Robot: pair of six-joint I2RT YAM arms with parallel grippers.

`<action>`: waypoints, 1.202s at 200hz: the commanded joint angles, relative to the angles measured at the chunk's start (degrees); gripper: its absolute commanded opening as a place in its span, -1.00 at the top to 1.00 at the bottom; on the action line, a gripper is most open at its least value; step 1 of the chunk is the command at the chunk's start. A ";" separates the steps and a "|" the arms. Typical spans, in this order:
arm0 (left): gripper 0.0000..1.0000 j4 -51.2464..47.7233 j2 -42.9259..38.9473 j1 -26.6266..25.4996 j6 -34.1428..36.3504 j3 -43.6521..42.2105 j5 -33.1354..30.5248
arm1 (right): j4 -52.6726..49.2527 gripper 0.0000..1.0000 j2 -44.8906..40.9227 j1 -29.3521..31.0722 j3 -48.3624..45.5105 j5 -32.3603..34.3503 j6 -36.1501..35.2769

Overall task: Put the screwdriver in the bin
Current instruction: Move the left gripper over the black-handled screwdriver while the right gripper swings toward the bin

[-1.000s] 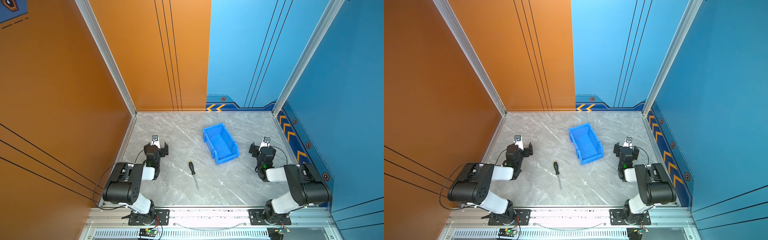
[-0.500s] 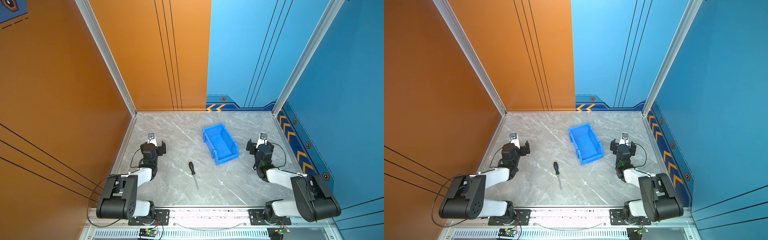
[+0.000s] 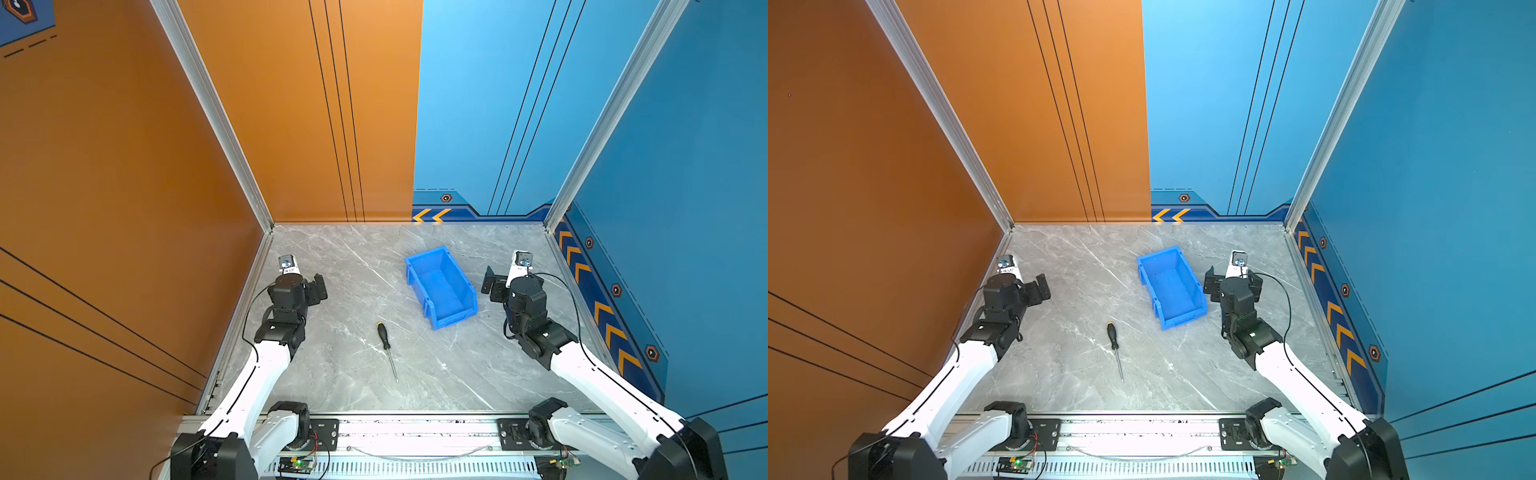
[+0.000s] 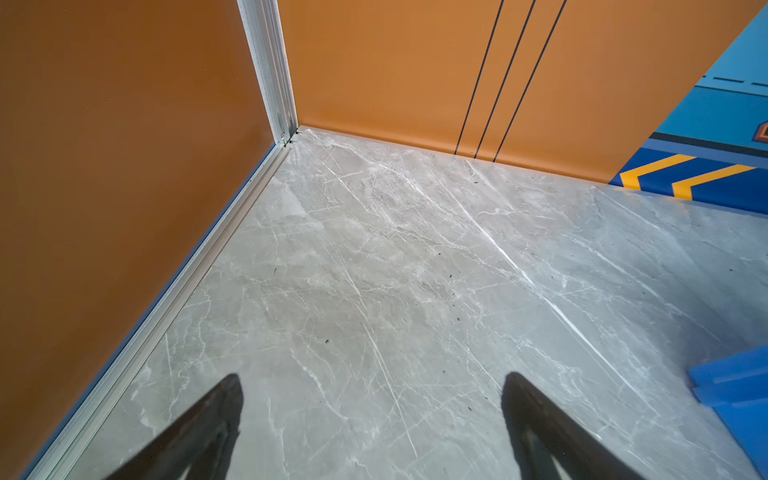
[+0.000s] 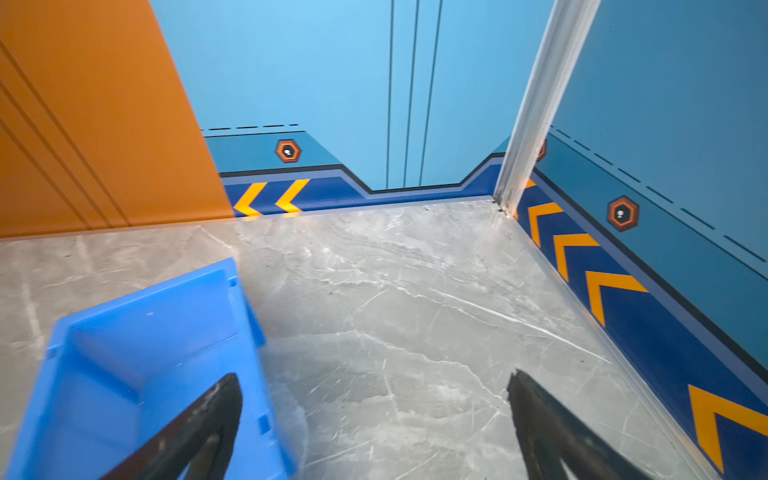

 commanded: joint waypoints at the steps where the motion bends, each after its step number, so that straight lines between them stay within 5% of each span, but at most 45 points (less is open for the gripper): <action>1: -0.96 -17.68 -1.16 -1.17 -5.21 3.63 0.21 | -15.45 -1.00 -0.31 4.03 4.35 2.03 4.40; 36: -0.96 -26.00 -1.01 -5.08 -9.23 5.80 5.25 | -22.27 -1.00 2.01 11.84 9.85 0.73 -1.89; 57: -0.96 -29.83 0.06 -9.88 -14.26 6.99 4.62 | -20.87 -1.00 3.24 14.92 10.15 -6.61 -6.04; 120: -0.96 -36.68 8.81 -25.35 -32.66 13.75 3.97 | -19.53 -1.00 5.41 18.27 12.61 -16.58 -9.55; 145: -0.96 -36.98 14.79 -29.75 -35.12 17.71 5.10 | -17.61 -1.00 4.18 18.41 10.79 -25.99 -13.37; 170: -0.96 -38.32 20.42 -32.19 -38.12 20.73 5.92 | -15.65 -1.00 0.63 18.96 6.68 -32.41 -14.88; 240: -0.91 -38.65 34.39 -34.89 -42.39 27.58 6.14 | -20.42 -1.00 -11.63 19.64 -1.39 -36.07 -12.72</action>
